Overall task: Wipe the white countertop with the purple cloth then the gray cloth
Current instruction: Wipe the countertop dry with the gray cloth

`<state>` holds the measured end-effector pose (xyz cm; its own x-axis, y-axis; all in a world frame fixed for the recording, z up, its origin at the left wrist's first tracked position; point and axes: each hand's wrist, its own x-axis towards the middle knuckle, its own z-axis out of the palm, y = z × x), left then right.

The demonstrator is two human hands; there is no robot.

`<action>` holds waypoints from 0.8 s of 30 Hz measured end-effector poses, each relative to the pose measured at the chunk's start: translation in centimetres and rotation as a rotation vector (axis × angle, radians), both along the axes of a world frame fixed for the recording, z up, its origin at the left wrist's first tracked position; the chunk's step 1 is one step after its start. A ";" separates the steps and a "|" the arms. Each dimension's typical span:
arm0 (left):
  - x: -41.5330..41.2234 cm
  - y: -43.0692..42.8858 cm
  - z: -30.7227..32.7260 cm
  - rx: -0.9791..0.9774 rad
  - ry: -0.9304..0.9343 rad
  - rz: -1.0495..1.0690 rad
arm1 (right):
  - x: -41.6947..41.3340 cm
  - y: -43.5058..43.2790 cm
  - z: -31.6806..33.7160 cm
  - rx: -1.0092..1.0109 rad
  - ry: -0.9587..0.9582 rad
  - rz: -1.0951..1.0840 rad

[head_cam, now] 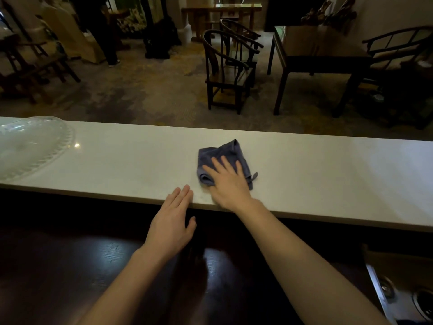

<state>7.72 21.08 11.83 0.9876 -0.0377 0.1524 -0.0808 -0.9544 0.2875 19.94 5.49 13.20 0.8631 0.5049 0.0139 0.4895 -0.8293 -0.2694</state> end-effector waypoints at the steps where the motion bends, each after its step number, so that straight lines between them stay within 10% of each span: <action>1: 0.0 0.0 0.0 0.000 -0.001 -0.001 | -0.7 0.1 0.0 0.006 -0.010 0.037; 19: -0.4 -1.3 -0.1 -0.012 -0.034 0.054 | -8.3 -13.9 -0.4 0.044 -0.206 -0.254; 24: -0.2 -2.9 1.4 -0.161 -0.094 0.088 | -8.5 -14.4 2.4 0.550 0.029 -0.475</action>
<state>7.51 18.18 13.24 0.9671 0.0810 0.2410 -0.0323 -0.9011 0.4325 11.42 -8.89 15.56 0.9913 0.0020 0.1314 0.0962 -0.6917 -0.7158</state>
